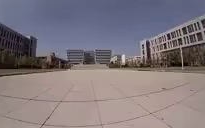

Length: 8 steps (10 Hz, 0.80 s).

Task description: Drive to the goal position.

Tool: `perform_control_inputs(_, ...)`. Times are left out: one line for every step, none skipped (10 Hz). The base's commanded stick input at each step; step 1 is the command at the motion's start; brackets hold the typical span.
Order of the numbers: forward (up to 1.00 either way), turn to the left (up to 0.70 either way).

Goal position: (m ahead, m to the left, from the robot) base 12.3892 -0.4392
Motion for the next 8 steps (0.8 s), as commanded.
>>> perform_control_inputs(0.04,0.0)
perform_control_inputs(0.04,0.0)
perform_control_inputs(0.04,0.0)
perform_control_inputs(0.04,0.0)
perform_control_inputs(0.04,0.0)
perform_control_inputs(0.04,0.0)
perform_control_inputs(0.04,0.0)
perform_control_inputs(0.04,0.0)
